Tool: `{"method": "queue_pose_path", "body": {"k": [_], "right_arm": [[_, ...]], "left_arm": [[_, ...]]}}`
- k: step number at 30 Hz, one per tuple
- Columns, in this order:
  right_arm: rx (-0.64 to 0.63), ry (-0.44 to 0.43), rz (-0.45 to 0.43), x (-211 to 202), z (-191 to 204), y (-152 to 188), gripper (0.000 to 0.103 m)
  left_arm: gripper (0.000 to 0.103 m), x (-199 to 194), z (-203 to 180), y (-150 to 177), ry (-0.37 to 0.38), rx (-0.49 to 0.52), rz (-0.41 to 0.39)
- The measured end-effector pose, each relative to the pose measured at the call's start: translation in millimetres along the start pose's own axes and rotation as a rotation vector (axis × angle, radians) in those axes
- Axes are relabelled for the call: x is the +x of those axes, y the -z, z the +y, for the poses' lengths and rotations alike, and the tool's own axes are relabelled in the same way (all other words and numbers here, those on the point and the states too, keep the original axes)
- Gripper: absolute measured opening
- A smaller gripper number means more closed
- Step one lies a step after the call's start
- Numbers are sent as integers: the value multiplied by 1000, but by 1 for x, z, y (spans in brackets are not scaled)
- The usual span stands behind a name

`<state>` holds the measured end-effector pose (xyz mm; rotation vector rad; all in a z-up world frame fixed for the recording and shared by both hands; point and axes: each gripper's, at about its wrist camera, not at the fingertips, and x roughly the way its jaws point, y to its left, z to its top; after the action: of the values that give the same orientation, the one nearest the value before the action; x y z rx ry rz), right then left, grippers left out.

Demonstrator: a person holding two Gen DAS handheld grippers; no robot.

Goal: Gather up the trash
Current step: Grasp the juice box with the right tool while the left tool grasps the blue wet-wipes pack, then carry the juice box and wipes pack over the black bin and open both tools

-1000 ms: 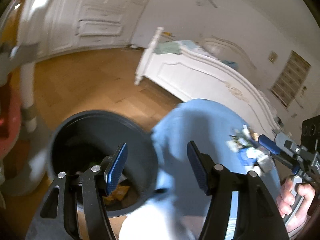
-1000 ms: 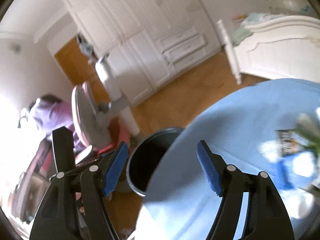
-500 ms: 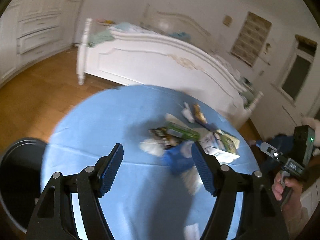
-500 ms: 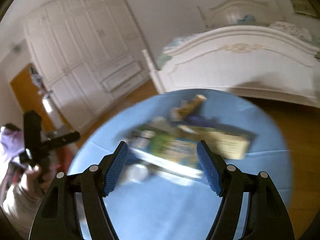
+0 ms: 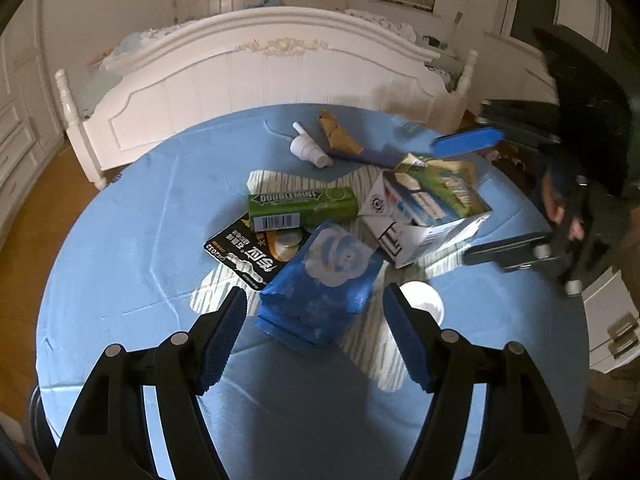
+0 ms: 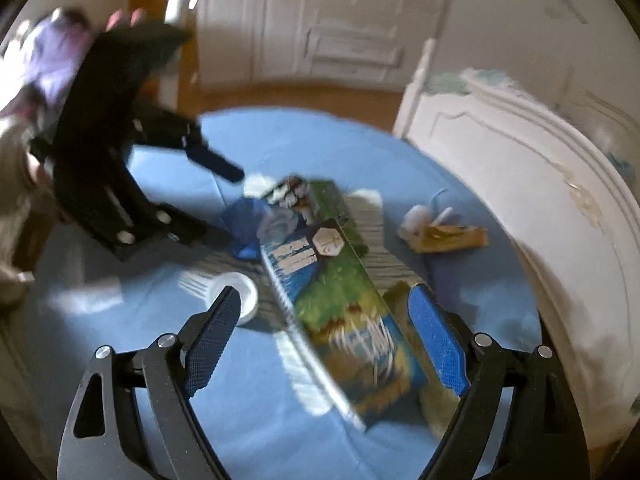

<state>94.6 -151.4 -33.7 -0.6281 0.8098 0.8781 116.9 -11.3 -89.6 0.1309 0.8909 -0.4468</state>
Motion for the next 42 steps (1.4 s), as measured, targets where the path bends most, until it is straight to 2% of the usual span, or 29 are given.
{"method": "queue_pose_path", "body": {"k": [1, 2, 5, 7, 8, 9, 10, 13, 14, 15, 17, 19, 22, 26, 31, 42], "right_arm": [[2, 3, 26, 8, 0, -5, 81], [17, -9, 41, 11, -1, -4, 67], [136, -59, -22, -1, -8, 5, 60], [239, -69, -87, -18, -15, 16, 58], [334, -94, -146, -32, -21, 27, 58], [398, -114, -185, -41, -25, 34, 57], [530, -162, -268, -57, -32, 52, 57], [765, -246, -413, -83, -35, 93, 57], [808, -252, -435, -88, -32, 103, 57], [845, -252, -450, -92, -27, 113, 57], [879, -247, -460, -98, -19, 123, 57], [911, -252, -470, -101, -11, 131, 57], [954, -271, -480, -103, -5, 135, 57], [965, -296, -483, -97, -1, 118, 57], [905, -354, -458, -83, 15, 68, 56], [673, -522, -345, -21, 94, -77, 56]], "left_arm": [[70, 1, 1, -1, -2, 5, 4], [70, 0, 2, 0, -2, 11, 8], [70, 4, 1, -2, 11, 41, 19], [70, 6, -7, -4, 13, 85, 22], [71, 7, -10, -5, 7, 106, 20], [74, 10, -14, -7, -1, 131, 18], [76, 13, -17, -9, -9, 149, 18], [74, 27, -22, -14, -28, 173, 40], [69, 32, -23, -14, -29, 169, 54], [55, 37, -22, -13, -27, 157, 71], [54, 35, -18, -13, -18, 114, 49], [48, 28, -14, -9, -8, 65, 27], [46, 6, -9, -1, 13, -15, -39], [46, -38, 2, 13, 35, -114, -150], [46, -98, 36, 53, 13, -257, -254], [46, -190, 137, 175, -228, -556, -328]]}}
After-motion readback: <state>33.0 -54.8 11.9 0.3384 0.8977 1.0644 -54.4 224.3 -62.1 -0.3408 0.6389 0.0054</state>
